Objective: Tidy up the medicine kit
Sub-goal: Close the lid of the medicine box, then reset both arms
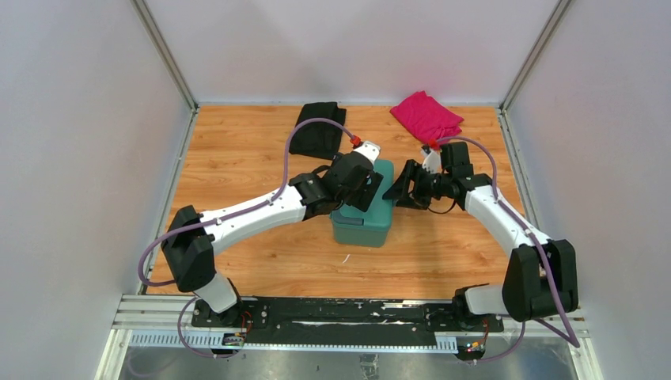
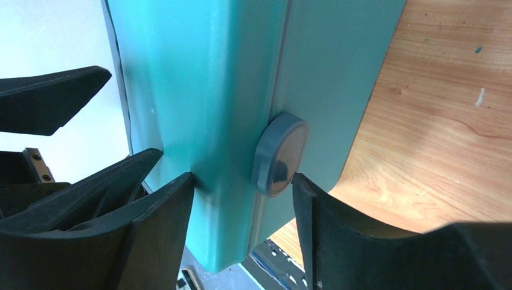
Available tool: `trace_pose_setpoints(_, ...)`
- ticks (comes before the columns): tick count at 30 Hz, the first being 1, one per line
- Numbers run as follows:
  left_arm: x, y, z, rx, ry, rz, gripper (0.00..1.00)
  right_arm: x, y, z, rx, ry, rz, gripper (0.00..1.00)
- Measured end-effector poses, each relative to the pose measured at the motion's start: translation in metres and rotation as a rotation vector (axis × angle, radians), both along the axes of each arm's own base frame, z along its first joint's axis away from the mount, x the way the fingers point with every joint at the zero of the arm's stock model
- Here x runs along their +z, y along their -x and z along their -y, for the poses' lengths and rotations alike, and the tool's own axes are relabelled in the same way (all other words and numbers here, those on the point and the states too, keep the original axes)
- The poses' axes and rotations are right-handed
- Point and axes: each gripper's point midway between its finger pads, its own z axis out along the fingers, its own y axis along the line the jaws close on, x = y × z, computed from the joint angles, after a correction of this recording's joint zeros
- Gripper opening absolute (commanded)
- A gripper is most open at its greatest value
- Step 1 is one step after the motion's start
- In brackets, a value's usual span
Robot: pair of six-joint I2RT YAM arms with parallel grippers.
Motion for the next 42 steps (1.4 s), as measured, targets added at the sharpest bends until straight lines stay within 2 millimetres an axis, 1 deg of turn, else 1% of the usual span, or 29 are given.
trace_pose_setpoints(4,0.003,0.003,-0.001,-0.011,-0.017,-0.016,0.82,-0.001,0.001,0.008,-0.032,0.049,0.004,0.75)
trace_pose_setpoints(7,0.015,0.002,-0.002,-0.011,-0.025,-0.011,0.84,0.009,0.002,0.024,-0.087,0.135,0.054,0.80)
trace_pose_setpoints(10,0.037,0.000,-0.006,0.005,0.001,0.029,0.90,0.034,0.005,0.042,-0.156,0.208,0.155,0.85)
trace_pose_setpoints(11,0.048,0.000,-0.012,0.019,0.016,0.050,0.92,0.044,0.006,0.047,-0.178,0.221,0.194,0.88)
trace_pose_setpoints(13,0.071,0.004,-0.026,0.055,0.064,0.096,0.96,0.069,0.010,0.063,-0.254,0.258,0.304,0.90)
trace_pose_setpoints(15,0.090,0.014,-0.051,0.109,0.124,0.138,0.99,0.093,0.018,0.079,-0.331,0.284,0.408,0.92)
trace_pose_setpoints(17,0.100,0.025,-0.078,0.166,0.171,0.172,1.00,0.111,0.028,0.094,-0.397,0.309,0.488,0.93)
trace_pose_setpoints(19,0.101,0.037,-0.109,0.233,0.210,0.196,1.00,0.121,0.041,0.111,-0.460,0.351,0.538,0.95)
trace_pose_setpoints(21,0.095,0.050,-0.139,0.299,0.238,0.208,1.00,0.126,0.053,0.126,-0.507,0.395,0.568,0.96)
trace_pose_setpoints(22,0.091,0.055,-0.151,0.325,0.244,0.210,1.00,0.126,0.059,0.132,-0.521,0.412,0.576,0.96)
trace_pose_setpoints(23,0.084,0.063,-0.167,0.358,0.249,0.210,1.00,0.125,0.065,0.139,-0.539,0.439,0.580,0.96)
trace_pose_setpoints(24,0.080,0.066,-0.174,0.375,0.253,0.210,1.00,0.124,0.069,0.144,-0.550,0.459,0.581,0.96)
trace_pose_setpoints(26,0.066,0.077,-0.197,0.424,0.260,0.209,1.00,0.122,0.078,0.153,-0.572,0.497,0.588,0.96)
trace_pose_setpoints(28,0.054,0.084,-0.213,0.460,0.258,0.205,1.00,0.121,0.086,0.161,-0.587,0.524,0.598,0.96)
trace_pose_setpoints(29,0.045,0.089,-0.223,0.487,0.258,0.204,1.00,0.120,0.090,0.164,-0.594,0.537,0.601,0.96)
trace_pose_setpoints(32,0.031,0.096,-0.243,0.549,0.256,0.205,1.00,0.116,0.097,0.172,-0.606,0.571,0.602,0.96)
trace_pose_setpoints(36,0.017,0.101,-0.258,0.610,0.238,0.203,1.00,0.109,0.099,0.177,-0.607,0.611,0.585,0.96)
trace_pose_setpoints(40,0.012,0.104,-0.267,0.635,0.229,0.208,1.00,0.102,0.101,0.180,-0.608,0.630,0.575,0.96)
trace_pose_setpoints(42,0.013,0.104,-0.269,0.642,0.231,0.213,1.00,0.101,0.102,0.181,-0.610,0.630,0.578,0.96)
